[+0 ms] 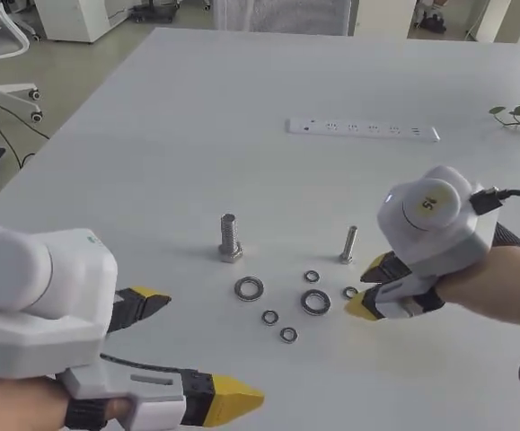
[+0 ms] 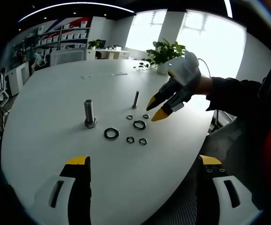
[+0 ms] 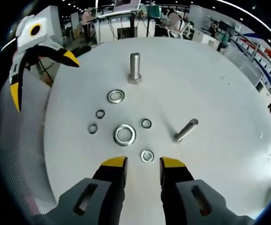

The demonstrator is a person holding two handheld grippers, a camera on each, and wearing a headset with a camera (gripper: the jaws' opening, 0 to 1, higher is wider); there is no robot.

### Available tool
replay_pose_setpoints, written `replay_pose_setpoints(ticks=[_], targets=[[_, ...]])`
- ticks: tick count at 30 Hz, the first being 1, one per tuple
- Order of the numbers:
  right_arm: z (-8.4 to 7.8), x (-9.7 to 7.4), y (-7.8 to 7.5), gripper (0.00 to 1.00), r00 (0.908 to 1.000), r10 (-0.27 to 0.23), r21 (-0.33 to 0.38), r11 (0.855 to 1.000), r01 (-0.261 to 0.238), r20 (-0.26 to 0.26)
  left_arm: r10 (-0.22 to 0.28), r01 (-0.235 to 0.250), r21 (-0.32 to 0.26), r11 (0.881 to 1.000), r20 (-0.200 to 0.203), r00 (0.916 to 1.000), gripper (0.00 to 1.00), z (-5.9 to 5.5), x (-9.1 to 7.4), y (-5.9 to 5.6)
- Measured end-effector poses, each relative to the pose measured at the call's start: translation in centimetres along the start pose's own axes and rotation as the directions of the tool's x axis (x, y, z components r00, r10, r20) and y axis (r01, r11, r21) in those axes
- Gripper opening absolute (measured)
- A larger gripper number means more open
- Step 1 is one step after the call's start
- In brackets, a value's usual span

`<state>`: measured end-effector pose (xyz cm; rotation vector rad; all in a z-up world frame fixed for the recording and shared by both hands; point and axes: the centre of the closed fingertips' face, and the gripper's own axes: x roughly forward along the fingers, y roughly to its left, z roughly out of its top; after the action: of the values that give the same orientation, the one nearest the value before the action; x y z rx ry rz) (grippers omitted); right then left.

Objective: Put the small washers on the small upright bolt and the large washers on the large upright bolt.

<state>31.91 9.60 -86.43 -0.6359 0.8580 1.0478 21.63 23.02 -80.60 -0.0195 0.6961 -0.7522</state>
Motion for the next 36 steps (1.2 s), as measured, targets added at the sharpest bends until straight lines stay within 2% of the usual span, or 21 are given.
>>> replay_pose_setpoints(ticks=[4, 22, 36], targets=[[-0.2, 0.2, -0.1, 0.27, 0.9998, -0.004, -0.011, 1.0, 0.003, -0.021, 0.0, 0.0, 0.003, 1.0, -0.003, 1.0, 0.94, -0.1, 0.0, 0.0], [-0.2, 1.1, -0.4, 0.22, 0.9989, 0.009, -0.029, 1.0, -0.01, -0.045, 0.0, 0.0, 0.0, 1.0, -0.001, 1.0, 0.94, -0.3, -0.2, 0.0], [-0.2, 1.1, -0.4, 0.16, 0.998, 0.034, 0.021, 0.999, -0.033, -0.054, -0.005, 0.005, 0.0, 1.0, 0.003, 1.0, 0.93, -0.2, -0.2, -0.1]])
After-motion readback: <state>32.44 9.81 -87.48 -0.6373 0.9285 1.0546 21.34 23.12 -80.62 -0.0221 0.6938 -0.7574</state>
